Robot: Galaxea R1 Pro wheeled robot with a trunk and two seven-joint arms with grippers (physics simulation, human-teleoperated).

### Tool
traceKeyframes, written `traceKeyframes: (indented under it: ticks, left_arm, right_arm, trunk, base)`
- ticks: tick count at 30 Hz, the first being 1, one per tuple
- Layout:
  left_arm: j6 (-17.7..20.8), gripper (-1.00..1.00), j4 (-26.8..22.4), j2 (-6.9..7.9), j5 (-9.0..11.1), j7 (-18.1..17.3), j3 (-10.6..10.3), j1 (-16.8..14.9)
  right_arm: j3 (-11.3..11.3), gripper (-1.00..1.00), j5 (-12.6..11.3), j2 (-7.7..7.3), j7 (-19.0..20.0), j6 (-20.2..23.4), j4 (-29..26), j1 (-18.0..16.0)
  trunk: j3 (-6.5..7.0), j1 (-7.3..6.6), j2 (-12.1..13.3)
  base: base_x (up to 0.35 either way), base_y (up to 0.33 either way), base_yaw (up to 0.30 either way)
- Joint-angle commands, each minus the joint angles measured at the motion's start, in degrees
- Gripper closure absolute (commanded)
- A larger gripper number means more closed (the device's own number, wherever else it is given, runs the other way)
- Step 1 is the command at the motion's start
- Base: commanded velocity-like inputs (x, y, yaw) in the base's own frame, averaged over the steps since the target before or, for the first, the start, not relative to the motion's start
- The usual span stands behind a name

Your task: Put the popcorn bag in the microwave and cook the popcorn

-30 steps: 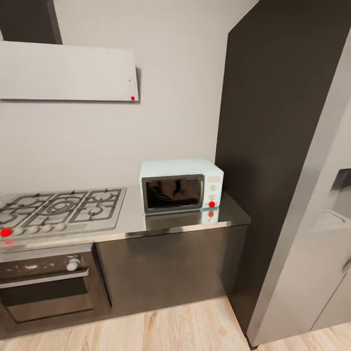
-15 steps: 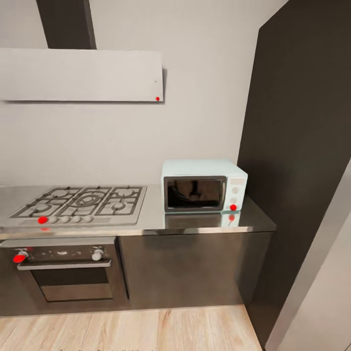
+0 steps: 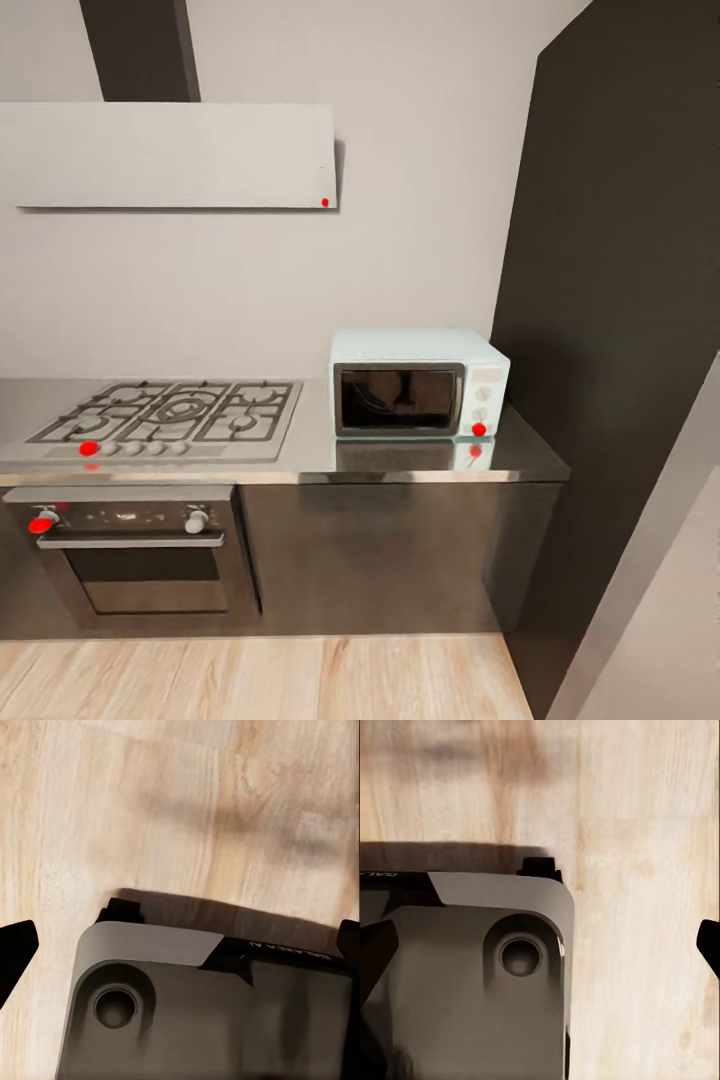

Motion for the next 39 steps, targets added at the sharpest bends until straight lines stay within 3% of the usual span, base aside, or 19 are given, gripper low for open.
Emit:
traceKeyframes:
  ticks: [1, 8, 14, 16, 20, 23, 24, 26, 27, 28, 30, 33, 34, 37, 38, 39]
  left_arm:
    - [-0.2, -1.00, 0.1, 0.00, 0.6, -0.2, -0.5, -0.1]
    - [-0.2, -1.00, 0.1, 0.00, 0.6, -0.2, -0.5, -0.1]
    - [-0.2, -1.00, 0.1, 0.00, 0.6, -0.2, -0.5, -0.1]
    - [-0.3, -1.00, 0.1, 0.00, 0.6, -0.2, -0.5, -0.1]
    - [-0.3, -1.00, 0.1, 0.00, 0.4, -0.3, -0.5, -0.1]
    - [-0.3, -1.00, 0.1, 0.00, 0.3, -0.2, -0.5, -0.1]
    - [-0.3, -1.00, 0.1, 0.00, 0.4, -0.2, -0.5, -0.1]
    - [-0.3, -1.00, 0.0, 0.00, 0.5, -0.2, -0.5, -0.1]
    - [-0.3, -1.00, 0.0, 0.00, 0.5, -0.2, -0.5, -0.1]
    - [-0.3, -1.00, 0.0, 0.00, 0.5, -0.2, -0.5, -0.1]
    - [-0.3, -1.00, 0.0, 0.00, 0.6, -0.2, -0.5, -0.1]
    - [-0.3, -1.00, 0.0, 0.00, 0.6, -0.2, -0.5, -0.1]
    - [-0.3, -1.00, 0.0, 0.00, 0.6, -0.2, -0.5, -0.1]
    - [-0.3, -1.00, 0.0, 0.00, 0.6, -0.2, -0.5, -0.1]
    - [-0.3, -1.00, 0.0, 0.00, 0.6, -0.2, -0.5, -0.1]
    - [-0.3, -1.00, 0.0, 0.03, 0.6, -0.2, -0.5, -0.1]
  right_arm:
    - [-0.5, -1.00, 0.5, -0.06, 0.2, 0.1, 0.1, -0.1]
    - [-0.5, -1.00, 0.6, 0.01, 0.2, -0.1, 0.1, -0.1]
    - [-0.8, -1.00, 1.1, 1.00, 0.7, 0.2, -0.6, -0.1]
    - [-0.8, -1.00, 1.0, 1.41, 1.2, 0.4, -3.7, -0.1]
    - [-0.7, -1.00, 1.0, 4.87, 1.4, 3.6, -17.1, -0.1]
    - [0.8, -1.00, 1.0, 7.96, 1.5, 10.8, -30.5, -0.1]
    - [2.5, -1.00, 1.0, 8.79, 1.5, 13.4, -35.9, -0.1]
    - [5.0, -1.00, 0.7, 9.34, 1.6, 18.1, -43.5, -0.1]
    - [7.5, -1.00, 0.4, 9.68, 1.9, 25.1, -53.1, -0.1]
    - [8.4, -1.00, 0.2, 9.83, 2.6, 28.9, -58.9, -0.1]
    - [9.1, -1.00, -0.4, 10.51, 4.7, 35.0, -67.6, -0.1]
    - [9.4, -1.00, -1.4, 10.91, 7.4, 44.6, -76.4, -0.6]
    - [9.4, -1.00, -1.6, 11.03, 8.1, 50.2, -80.7, -3.5]
    - [9.4, -1.00, -1.6, 10.97, 8.4, 55.9, -83.5, -9.4]
    - [9.3, -1.00, -1.6, 10.86, 8.4, 58.0, -84.0, -13.5]
    - [9.3, -1.00, -1.6, 10.80, 8.4, 58.0, -84.2, -15.5]
  trunk:
    - [-0.07, 0.01, 0.0]
    - [-0.07, 0.01, 0.0]
    - [-0.07, 0.01, 0.0]
    - [-0.07, 0.01, 0.0]
    - [-0.07, 0.01, 0.0]
    - [-0.07, 0.01, 0.0]
    - [-0.07, 0.01, 0.0]
    - [-0.07, 0.01, 0.0]
    - [-0.07, 0.01, 0.0]
    - [-0.07, 0.01, 0.0]
    - [-0.07, 0.01, 0.0]
    - [-0.07, 0.01, 0.0]
    - [-0.07, 0.01, 0.0]
    - [-0.07, 0.01, 0.0]
    - [-0.07, 0.01, 0.0]
    - [-0.07, 0.01, 0.0]
  base:
    - [0.122, -0.271, 0.000]
    - [0.130, -0.272, 0.000]
    - [0.098, -0.140, 0.000]
    - [0.010, -0.008, 0.000]
    - [0.003, -0.002, 0.000]
    - [0.000, 0.000, 0.000]
    - [0.000, 0.000, 0.000]
    - [0.000, 0.000, 0.000]
    - [0.000, 0.000, 0.000]
    - [0.000, 0.000, 0.000]
    - [0.000, 0.000, 0.000]
    - [0.000, 0.000, 0.000]
    - [0.000, 0.000, 0.000]
    - [0.000, 0.000, 0.000]
    - [0.000, 0.000, 0.000]
    - [0.000, 0.000, 0.000]
